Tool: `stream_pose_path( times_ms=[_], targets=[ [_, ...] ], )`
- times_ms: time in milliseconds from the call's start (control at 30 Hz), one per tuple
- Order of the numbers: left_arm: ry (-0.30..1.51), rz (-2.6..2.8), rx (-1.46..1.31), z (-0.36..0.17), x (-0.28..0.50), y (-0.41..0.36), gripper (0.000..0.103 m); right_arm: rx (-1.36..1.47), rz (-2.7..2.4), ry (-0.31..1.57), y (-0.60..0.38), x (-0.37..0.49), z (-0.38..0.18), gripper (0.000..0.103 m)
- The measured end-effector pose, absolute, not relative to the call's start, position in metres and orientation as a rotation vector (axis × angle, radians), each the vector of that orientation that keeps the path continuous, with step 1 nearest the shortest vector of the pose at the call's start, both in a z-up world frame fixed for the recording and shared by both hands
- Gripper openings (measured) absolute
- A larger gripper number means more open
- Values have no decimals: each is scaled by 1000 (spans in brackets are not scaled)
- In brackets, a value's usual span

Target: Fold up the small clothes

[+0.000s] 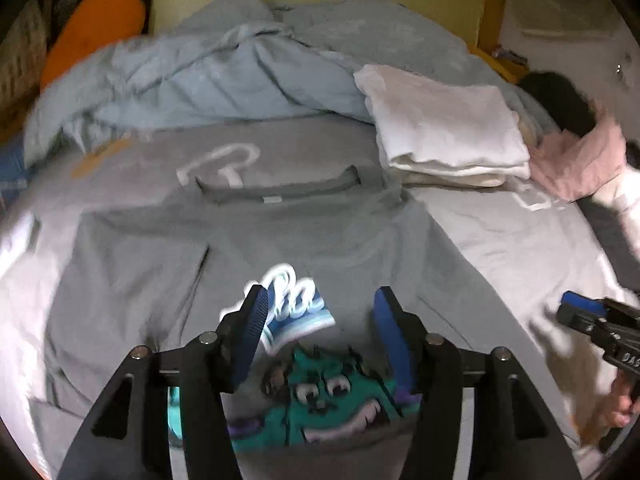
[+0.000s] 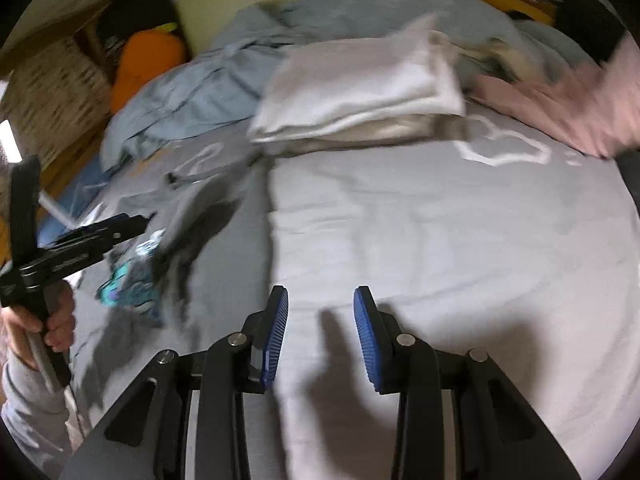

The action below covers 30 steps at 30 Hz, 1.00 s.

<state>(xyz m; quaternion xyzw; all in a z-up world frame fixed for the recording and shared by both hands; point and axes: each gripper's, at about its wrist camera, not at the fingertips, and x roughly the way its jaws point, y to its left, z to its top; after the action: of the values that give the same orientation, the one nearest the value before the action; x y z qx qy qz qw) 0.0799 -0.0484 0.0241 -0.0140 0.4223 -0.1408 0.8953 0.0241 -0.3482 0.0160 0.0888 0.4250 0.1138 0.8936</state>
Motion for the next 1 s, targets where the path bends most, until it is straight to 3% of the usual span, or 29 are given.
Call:
stream_pose_path(
  times_ms=[100, 167, 200, 233, 300, 367, 400, 433, 567, 800, 867, 933, 1000],
  targets=[
    [928, -438, -120, 19, 79, -46, 64, 177, 293, 875, -334, 16, 23, 37],
    [929, -489, -103, 18, 82, -59, 75, 147, 351, 885, -323, 14, 23, 45],
    [924, -493, -62, 18, 84, -70, 83, 113, 377, 895, -315, 13, 22, 56],
    [919, -503, -23, 17, 85, -81, 86, 74, 390, 897, -306, 11, 21, 61],
    [911, -478, 70, 10, 93, -101, 86, -80, 434, 903, -277, 1, 14, 61],
    [915, -311, 182, 0, 105, -112, 66, -177, 452, 909, -259, -3, 8, 61],
    [905, -235, 219, -4, 111, -110, 46, -228, 440, 918, -250, -5, 2, 61],
    [900, -192, 219, -5, 115, -105, 40, -261, 411, 925, -245, -5, -2, 61],
    [869, -99, 78, 7, 100, -56, 40, -380, 192, 920, -245, 3, -17, 61],
    [884, -70, 4, 16, 46, 6, 41, -255, 5, 917, -292, 11, -5, 61],
    [887, -140, -42, 24, 40, 10, 47, -222, 40, 914, -298, 8, 0, 61],
    [901, -280, -75, 33, 47, 0, 63, -190, 112, 911, -299, 2, 4, 61],
    [931, -402, -69, 39, 64, -17, 64, -165, 171, 901, -297, -2, 9, 61]
  ],
)
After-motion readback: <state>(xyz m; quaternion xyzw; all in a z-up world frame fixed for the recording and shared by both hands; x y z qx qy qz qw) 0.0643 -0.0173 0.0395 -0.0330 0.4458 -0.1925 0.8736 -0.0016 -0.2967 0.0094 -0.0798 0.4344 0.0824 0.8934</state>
